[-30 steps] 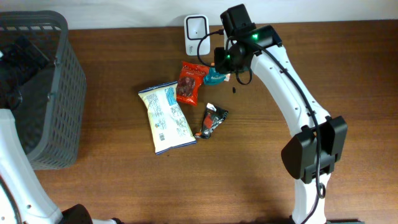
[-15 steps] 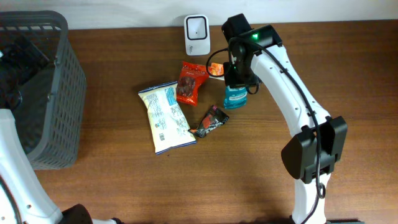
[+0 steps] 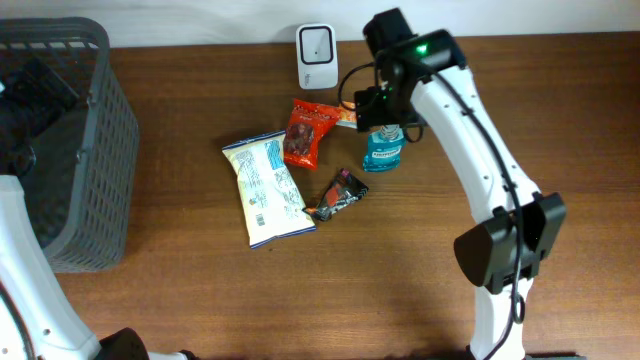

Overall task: Scan the item barcode
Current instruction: 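Lift the bottle and move it toward the scanner, then hold the mouthwash bottle's barcode under the white scanner with the right gripper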

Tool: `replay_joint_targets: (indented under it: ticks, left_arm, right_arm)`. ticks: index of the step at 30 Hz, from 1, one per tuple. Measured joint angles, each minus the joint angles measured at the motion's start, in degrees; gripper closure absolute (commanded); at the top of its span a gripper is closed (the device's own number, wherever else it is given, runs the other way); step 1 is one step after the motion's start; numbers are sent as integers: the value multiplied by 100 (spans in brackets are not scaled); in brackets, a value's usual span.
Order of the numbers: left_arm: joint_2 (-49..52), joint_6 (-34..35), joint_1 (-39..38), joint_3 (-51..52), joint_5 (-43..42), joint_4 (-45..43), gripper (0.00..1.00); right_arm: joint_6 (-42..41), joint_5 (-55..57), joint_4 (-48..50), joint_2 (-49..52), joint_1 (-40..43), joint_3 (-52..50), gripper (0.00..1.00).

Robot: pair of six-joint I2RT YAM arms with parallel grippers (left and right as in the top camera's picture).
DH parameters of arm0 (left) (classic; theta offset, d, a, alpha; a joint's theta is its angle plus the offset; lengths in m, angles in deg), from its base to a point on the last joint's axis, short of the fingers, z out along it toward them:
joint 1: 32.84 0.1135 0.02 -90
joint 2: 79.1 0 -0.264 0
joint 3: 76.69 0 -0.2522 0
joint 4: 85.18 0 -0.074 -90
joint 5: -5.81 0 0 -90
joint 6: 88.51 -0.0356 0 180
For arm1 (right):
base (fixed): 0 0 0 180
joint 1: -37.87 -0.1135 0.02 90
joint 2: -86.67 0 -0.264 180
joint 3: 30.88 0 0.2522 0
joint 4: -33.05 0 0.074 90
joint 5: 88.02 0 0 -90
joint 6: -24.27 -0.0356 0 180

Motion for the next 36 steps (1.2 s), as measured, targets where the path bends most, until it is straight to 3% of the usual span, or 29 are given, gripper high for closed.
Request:
replay_joint_targets:
  ticks: [8,12,17,24,28,31,34,36]
  left_arm:
    - [0,0,0,0,0,-2,1]
    - [0,0,0,0,0,-2,1]
    - [0,0,0,0,-2,0,1]
    - [0,0,0,-2,0,-4,1]
    - [0,0,0,-2,0,-4,1]
    - [0,0,0,0,-2,4,1]
    - [-2,0,0,0,9,-2,1]
    - [-2,-2,0,0,15,0,1]
  right_arm:
    - [-15,-98,-1401,-295,181,173,1]
    - [33,-221,-1165,-330,181,-498,1]
    - [50,-348,109,-310,133,-1556,1]
    - [-146,-323,162,-490,74,-1683,1]
    - [-229,-232,15,-1390,74,-1956,1]
    - [-363,-151,750,-2782,63,-3390,1]
    - [-334,-114,2942,-4133,-122,-5534,1]
    - [-271,-111,3954,-4612,-236,-6393,1]
